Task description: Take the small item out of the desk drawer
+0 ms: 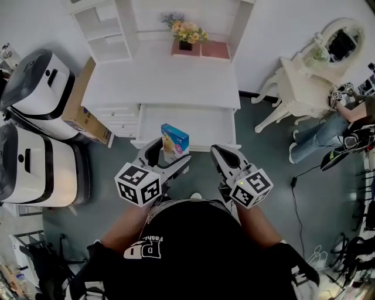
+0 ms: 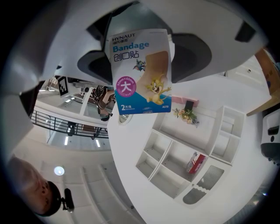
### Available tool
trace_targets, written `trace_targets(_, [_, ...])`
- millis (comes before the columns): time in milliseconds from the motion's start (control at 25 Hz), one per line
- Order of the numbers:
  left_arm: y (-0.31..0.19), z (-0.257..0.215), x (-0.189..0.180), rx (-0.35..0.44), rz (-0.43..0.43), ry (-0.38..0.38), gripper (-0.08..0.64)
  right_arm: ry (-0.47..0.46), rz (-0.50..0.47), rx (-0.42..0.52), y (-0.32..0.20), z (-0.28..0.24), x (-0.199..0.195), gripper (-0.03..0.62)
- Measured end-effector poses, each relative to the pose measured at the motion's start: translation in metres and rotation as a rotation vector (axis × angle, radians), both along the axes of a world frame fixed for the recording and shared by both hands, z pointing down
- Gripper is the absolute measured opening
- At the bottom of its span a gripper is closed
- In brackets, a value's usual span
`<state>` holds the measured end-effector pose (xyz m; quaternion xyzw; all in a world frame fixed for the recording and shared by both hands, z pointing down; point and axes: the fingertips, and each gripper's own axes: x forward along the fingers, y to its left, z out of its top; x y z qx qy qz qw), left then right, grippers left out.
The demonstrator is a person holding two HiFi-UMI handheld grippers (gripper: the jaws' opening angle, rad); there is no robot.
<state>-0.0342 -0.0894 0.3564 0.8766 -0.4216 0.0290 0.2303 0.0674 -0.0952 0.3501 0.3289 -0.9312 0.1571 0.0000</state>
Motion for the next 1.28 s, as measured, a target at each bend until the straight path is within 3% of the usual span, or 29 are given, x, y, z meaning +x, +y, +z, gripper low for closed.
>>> trace_targets(400, [-0.005, 0.005, -0.025, -0.006, 0.013, -0.002, 0.416, 0.019, 0.017, -0.002, -0.003, 0.002, -0.027, 0.008])
trace_targets(1280, [-0.009, 0.005, -0.027, -0.003, 0.044, -0.016, 0.416, 0.034, 0.023, -0.009, -0.003, 0.005, -0.036, 0.006])
